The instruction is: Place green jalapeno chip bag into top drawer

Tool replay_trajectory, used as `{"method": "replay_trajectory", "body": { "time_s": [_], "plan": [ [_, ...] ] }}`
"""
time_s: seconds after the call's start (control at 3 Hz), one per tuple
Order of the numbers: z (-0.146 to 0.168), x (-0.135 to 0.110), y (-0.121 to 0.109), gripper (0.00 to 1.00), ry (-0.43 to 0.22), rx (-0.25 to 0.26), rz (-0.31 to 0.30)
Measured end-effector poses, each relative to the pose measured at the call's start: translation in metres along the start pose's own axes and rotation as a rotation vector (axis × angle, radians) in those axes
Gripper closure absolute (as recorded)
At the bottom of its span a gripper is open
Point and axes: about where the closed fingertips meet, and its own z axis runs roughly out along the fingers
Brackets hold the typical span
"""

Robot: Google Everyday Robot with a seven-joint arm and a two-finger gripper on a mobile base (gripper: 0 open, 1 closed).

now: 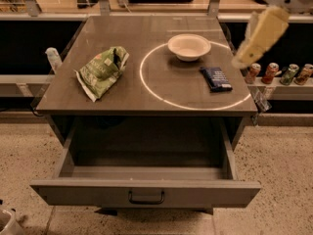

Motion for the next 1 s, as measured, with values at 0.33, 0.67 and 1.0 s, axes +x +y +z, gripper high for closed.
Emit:
{"method": "replay_trajectory", "body": {
  "time_s": [0.33, 0.67, 1.0],
  "plan": [
    [0.016, -0.047, -0.042, 0.00, -0.181, 0.029, -0.055],
    [0.017, -0.047, -0.042, 0.00, -0.181, 0.029, -0.056],
    [0.049, -0.069, -0.040, 0.00, -0.271, -0.020, -0.066]
  ]
}}
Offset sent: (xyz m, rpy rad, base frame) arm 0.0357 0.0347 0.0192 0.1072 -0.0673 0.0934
